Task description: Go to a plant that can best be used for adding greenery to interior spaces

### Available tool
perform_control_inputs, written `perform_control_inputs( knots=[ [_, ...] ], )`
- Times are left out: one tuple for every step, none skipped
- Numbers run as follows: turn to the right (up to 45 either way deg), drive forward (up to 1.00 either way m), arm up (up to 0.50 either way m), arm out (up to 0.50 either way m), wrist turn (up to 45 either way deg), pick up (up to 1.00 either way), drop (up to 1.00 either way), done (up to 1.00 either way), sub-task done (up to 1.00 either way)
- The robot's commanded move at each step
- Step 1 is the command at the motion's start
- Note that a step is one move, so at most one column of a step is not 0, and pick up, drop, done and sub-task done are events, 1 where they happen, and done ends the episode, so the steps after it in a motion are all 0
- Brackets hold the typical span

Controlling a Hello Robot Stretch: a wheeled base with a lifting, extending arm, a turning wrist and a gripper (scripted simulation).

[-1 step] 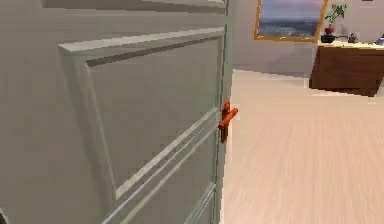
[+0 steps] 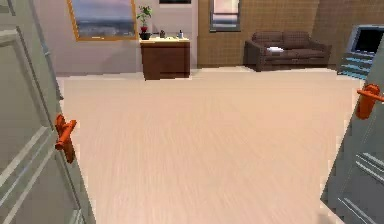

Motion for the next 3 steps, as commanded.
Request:
perform_control_inputs(
  knots=[
    [45.0, 0.0, 0.0, 0.0, 0.0, 0.0, 0.0, 0.0, 0.0],
    [0.0, 0.3, 0.0, 0.0, 0.0, 0.0, 0.0, 0.0, 0.0],
    [-33.0, 0.0, 0.0, 0.0, 0.0, 0.0, 0.0, 0.0, 0.0]
  ],
)
